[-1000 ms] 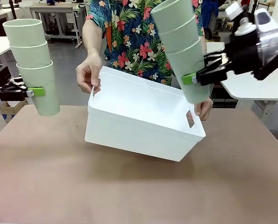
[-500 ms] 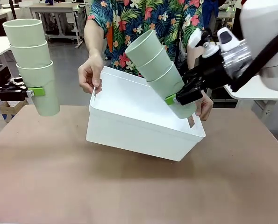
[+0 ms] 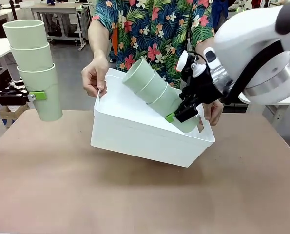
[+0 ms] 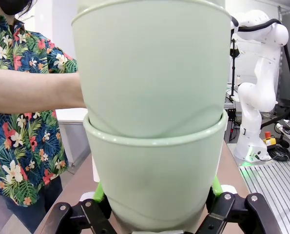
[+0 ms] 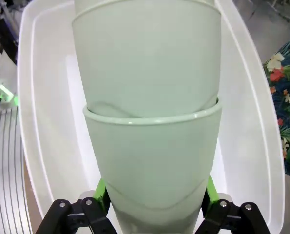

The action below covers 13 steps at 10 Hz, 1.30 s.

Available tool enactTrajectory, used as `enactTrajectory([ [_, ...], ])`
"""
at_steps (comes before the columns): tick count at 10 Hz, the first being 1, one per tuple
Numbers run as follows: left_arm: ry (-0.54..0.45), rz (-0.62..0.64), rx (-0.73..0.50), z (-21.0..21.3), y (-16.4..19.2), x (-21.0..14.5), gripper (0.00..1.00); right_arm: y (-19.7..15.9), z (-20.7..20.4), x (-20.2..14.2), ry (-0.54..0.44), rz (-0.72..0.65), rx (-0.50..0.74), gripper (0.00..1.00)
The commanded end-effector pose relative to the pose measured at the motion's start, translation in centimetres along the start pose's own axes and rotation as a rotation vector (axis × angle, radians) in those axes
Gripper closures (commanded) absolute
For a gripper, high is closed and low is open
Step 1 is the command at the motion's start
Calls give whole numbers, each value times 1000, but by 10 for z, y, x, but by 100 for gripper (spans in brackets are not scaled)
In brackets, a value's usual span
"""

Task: Stack the cups and store them in the basket.
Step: Place the stack of Reusable plastic cups into the Pantry Basket.

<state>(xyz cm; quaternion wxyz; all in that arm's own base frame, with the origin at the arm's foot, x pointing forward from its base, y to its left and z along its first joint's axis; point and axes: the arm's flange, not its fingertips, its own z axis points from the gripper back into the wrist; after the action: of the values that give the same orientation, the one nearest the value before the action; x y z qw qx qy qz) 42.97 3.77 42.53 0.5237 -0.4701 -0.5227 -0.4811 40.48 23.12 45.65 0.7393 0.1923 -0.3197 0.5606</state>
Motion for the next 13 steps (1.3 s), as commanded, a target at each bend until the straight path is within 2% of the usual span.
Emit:
enactTrajectory([
  [1, -4, -11, -4, -1, -2, 4, 13, 2, -7, 7, 57, -6, -22, 13],
  [8, -4, -11, -4, -1, -2, 4, 13, 15, -52, -13, 218, 31, -32, 13],
  [13, -4, -11, -4, -1, -2, 4, 13, 27, -52, -21, 271, 45, -19, 13],
])
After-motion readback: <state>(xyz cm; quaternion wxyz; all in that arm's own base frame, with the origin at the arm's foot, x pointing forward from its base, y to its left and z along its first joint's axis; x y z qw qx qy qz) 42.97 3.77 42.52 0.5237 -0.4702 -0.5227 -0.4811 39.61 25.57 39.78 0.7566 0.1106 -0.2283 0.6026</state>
